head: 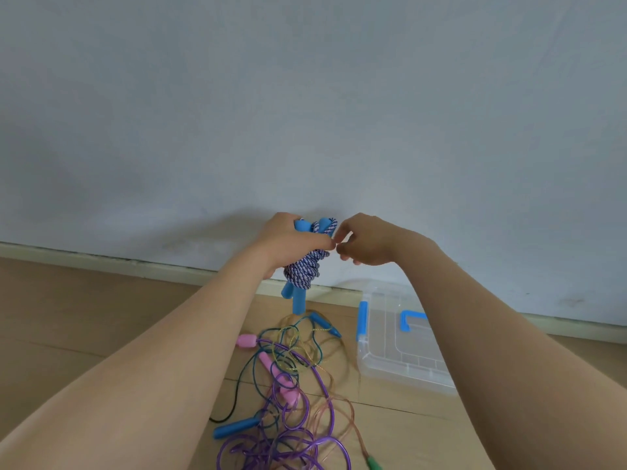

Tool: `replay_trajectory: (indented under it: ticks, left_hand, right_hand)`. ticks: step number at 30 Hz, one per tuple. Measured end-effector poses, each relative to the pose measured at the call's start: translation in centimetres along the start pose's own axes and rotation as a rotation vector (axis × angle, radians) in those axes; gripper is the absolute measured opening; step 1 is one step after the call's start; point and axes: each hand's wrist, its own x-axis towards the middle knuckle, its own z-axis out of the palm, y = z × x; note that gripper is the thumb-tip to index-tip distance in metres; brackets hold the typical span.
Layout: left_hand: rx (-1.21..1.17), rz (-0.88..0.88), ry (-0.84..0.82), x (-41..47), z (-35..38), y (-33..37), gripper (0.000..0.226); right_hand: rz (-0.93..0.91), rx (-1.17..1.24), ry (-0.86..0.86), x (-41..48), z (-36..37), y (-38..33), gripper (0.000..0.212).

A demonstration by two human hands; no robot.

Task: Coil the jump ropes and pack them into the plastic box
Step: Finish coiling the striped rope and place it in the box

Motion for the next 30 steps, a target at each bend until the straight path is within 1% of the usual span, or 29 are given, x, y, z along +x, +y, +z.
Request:
replay_trajectory:
  ticks: [1,3,4,6,8,10,12,14,15,16,17,19,21,22,23,24,25,26,27,28,30]
  left_hand:
    - [0.007,0.0,0.006,0.1,0.4,0.0,0.047]
    - [0.0,-0.001,-0.001,0.2,1.1,0.1,0.044]
    - [-0.02,-0.009,-0.016,0.3,1.5,0.2,0.042]
    - [-0.06,-0.025,-0.043,0.5,2.1,0.5,0.043]
    - [-0.055,-0.009,-0.054,0.6,2.7,0.8,0.041]
    - [0.012,0.034,-0.079,0.6,3.4,0.7,0.044]
    - [0.186,0.093,-0.138,0.2,4.3,0.7,0.044]
    - [0.461,0.138,-0.214,0.1,5.4,1.3,0.046]
    - [0.581,0.134,-0.23,0.1,6.0,1.6,0.05]
    - [0.661,0.118,-0.221,0.4,6.7,1.8,0.054]
    - [0.702,0.093,-0.192,0.7,7.5,1.7,0.053]
    - [0.686,0.051,-0.094,0.9,9.6,1.0,0.035]
    - [0.659,0.004,-0.014,0.9,12.2,-0.6,0.021]
    - [0.673,-0.009,-0.005,0.9,13.4,-1.4,0.019]
    - [0.719,-0.013,-0.006,0.6,14.3,-1.9,0.017]
    - [0.774,-0.013,-0.029,0.5,15.0,-2.4,0.013]
    - [0.802,-0.015,-0.061,0.8,15.4,-3.1,0.024]
    - [0.806,-0.017,-0.103,1.3,15.7,-3.8,0.043]
    - [0.787,-0.028,-0.143,1.6,15.9,-4.3,0.057]
    - [0.784,-0.033,-0.148,1.8,16.2,-5.0,0.06]
    - [0.808,-0.012,-0.075,2.2,16.6,-6.0,0.047]
  right_hand:
    - [0.015,-0.062,-0.006,-0.1,0.0,0.2,0.043]
    - [0.061,-0.105,-0.076,-0.5,-0.1,0.4,0.058]
    - [0.071,-0.132,-0.101,-0.7,-0.2,0.5,0.063]
    - [0.049,-0.183,-0.09,-1.2,0.3,0.9,0.069]
    - [0.038,-0.155,-0.065,-1.6,1.8,1.8,0.063]
    - [0.039,-0.168,-0.038,-2.1,3.5,3.3,0.056]
    - [0.061,-0.216,0.012,-2.4,4.9,4.9,0.052]
    - [0.114,-0.229,0.054,-2.8,5.7,6.5,0.048]
    - [0.143,-0.225,0.061,-2.8,6.1,7.3,0.046]
    - [0.174,-0.222,0.061,-3.0,6.4,8.1,0.044]
    - [0.206,-0.218,0.066,-3.1,6.7,8.9,0.041]
    - [0.266,-0.17,0.113,-3.1,7.3,10.5,0.033]
    - [0.337,-0.121,0.205,-3.5,8.3,12.1,0.019]
    - [0.371,-0.126,0.245,-3.8,9.0,13.0,0.013]
    - [0.395,-0.141,0.277,-4.1,9.8,13.9,0.011]
    - [0.418,-0.164,0.309,-4.5,10.5,14.8,0.014]
    - [0.437,-0.192,0.345,-4.9,11.1,15.8,0.019]
    - [0.451,-0.215,0.383,-5.3,11.3,16.8,0.023]
    - [0.466,-0.224,0.414,-5.5,11.3,17.8,0.025]
    - [0.491,-0.225,0.442,-5.8,11.1,18.7,0.025]
    - [0.561,-0.22,0.493,-6.3,11.0,20.2,0.025]
